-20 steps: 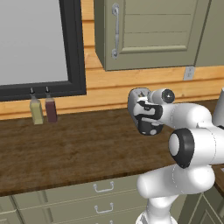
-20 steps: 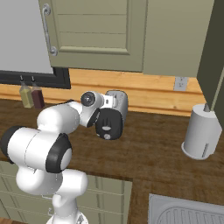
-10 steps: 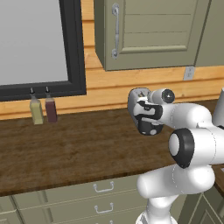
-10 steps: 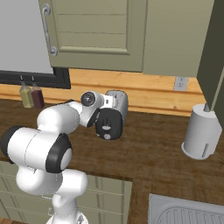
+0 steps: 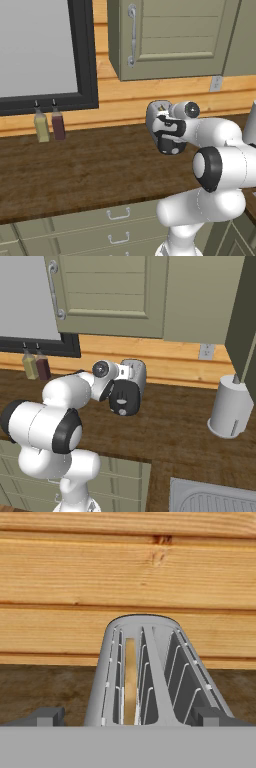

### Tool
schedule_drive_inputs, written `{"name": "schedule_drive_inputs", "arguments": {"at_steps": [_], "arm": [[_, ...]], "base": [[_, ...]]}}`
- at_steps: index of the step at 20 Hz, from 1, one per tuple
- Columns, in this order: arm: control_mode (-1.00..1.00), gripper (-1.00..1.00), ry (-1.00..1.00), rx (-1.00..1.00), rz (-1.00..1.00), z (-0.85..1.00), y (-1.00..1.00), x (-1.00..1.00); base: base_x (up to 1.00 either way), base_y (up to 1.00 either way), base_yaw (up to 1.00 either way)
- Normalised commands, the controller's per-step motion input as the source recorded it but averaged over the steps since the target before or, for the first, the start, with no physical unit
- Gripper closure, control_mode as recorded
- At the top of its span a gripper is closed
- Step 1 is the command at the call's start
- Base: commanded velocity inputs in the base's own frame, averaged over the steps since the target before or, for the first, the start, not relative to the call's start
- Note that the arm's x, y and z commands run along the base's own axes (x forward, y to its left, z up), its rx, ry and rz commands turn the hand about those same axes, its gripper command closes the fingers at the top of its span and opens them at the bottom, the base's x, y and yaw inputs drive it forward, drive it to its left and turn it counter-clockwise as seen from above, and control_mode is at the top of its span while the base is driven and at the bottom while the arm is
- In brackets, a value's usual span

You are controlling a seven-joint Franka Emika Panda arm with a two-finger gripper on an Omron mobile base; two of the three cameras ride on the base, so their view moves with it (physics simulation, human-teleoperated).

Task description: Start the toaster. Once the lever pops up, take the bread to the plate on the dining counter.

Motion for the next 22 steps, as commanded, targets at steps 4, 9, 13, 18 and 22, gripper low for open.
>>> {"name": "schedule_drive_inputs", "arguments": {"at_steps": [4, 9, 13, 18, 22], "arm": [[-1.00, -1.00, 0.00, 0.00, 0.00, 0.00, 0.00, 0.00], [-1.00, -1.00, 0.00, 0.00, 0.00, 0.00, 0.00, 0.00], [-1.00, -1.00, 0.00, 0.00, 0.00, 0.00, 0.00, 0.00], [-1.00, -1.00, 0.00, 0.00, 0.00, 0.00, 0.00, 0.00], [-1.00, -1.00, 0.00, 0.00, 0.00, 0.00, 0.00, 0.00]], "base": [[0.00, 0.00, 0.00], [0.00, 0.00, 0.00], [0.00, 0.00, 0.00], [0.00, 0.00, 0.00], [0.00, 0.00, 0.00]]}}
